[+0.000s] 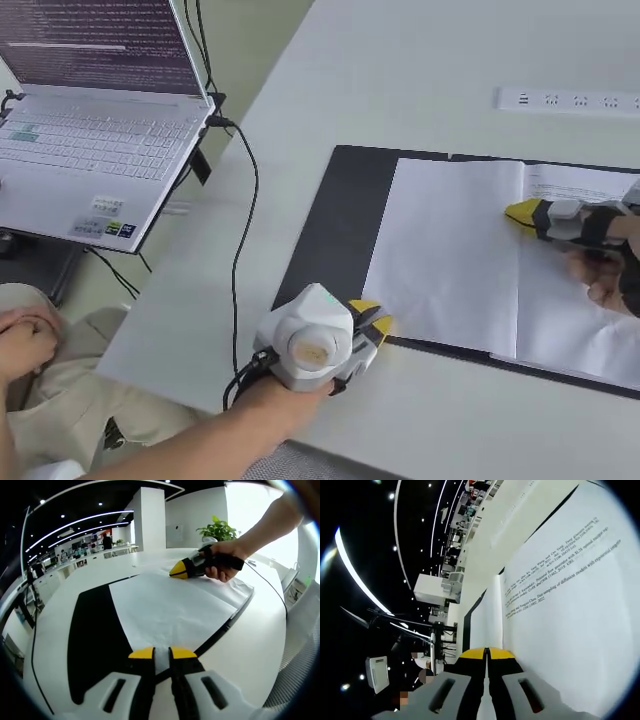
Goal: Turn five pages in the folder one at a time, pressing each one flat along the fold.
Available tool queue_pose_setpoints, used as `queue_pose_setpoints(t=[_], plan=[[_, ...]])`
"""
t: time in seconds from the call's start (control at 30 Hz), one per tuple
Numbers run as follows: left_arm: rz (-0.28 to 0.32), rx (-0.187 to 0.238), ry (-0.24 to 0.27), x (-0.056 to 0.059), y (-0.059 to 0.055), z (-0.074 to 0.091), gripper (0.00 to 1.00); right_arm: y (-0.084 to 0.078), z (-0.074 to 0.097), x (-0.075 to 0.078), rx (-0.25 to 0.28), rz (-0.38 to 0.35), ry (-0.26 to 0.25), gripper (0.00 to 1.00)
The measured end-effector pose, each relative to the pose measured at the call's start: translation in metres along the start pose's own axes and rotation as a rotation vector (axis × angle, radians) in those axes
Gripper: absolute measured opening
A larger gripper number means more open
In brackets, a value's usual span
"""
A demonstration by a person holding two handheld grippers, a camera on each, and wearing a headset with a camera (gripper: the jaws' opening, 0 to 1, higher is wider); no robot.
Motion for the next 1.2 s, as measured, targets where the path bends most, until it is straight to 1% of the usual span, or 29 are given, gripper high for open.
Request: queue_pose_setpoints(t=[0.27, 0.4, 0.47, 0.53, 0.7, 0.87, 0.97, 1.2], plan=[[0.001, 0.001, 0.000, 0.000, 0.000, 0.000, 0.09, -0.010, 0.008, 0.003, -0.007, -0.012, 0.010, 0.00], [-0.001, -0.001, 0.000, 0.000, 0.001, 0.000, 0.09, -0.016, 0.015, 0.002, 0.000, -0.024, 0.014, 0.00], [-0.004, -0.002, 0.000, 0.000, 0.001, -0.001, 0.09, -0.021, 0.017, 0.001, -0.011, -0.019, 0.016, 0.00], [-0.004, -0.001, 0.000, 0.000, 0.000, -0.001, 0.09, -0.029, 0.021, 0.001, -0.039, -0.011, 0.020, 0.00], [-0.006, -0.001, 0.000, 0.000, 0.001, 0.000, 0.09, -0.038, 0.027, -0.001, -0.048, -0.010, 0.019, 0.00], [-0.010, -0.002, -0.001, 0.001, 0.001, 0.000, 0.09, -0.047, 0.032, 0.001, -0.067, -0.004, 0.017, 0.00], [-0.009, -0.002, 0.000, 0.001, 0.002, 0.001, 0.09, -0.051, 0.035, 0.002, -0.069, -0.006, 0.016, 0.00], [-0.006, -0.004, 0.004, 0.000, 0.001, 0.001, 0.09, -0.067, 0.043, 0.001, -0.084, -0.010, 0.015, 0.00]])
Point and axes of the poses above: the centre of the closed fingertips' face, and the gripper's own axes: z roughly backward along the fingers, x roughly to its right, y roughly out of its top, the point moved 9 cm from there along z, roughly backward along the fingers, and after that the axes turned 2 degrees about x, right-handed, at the moved point
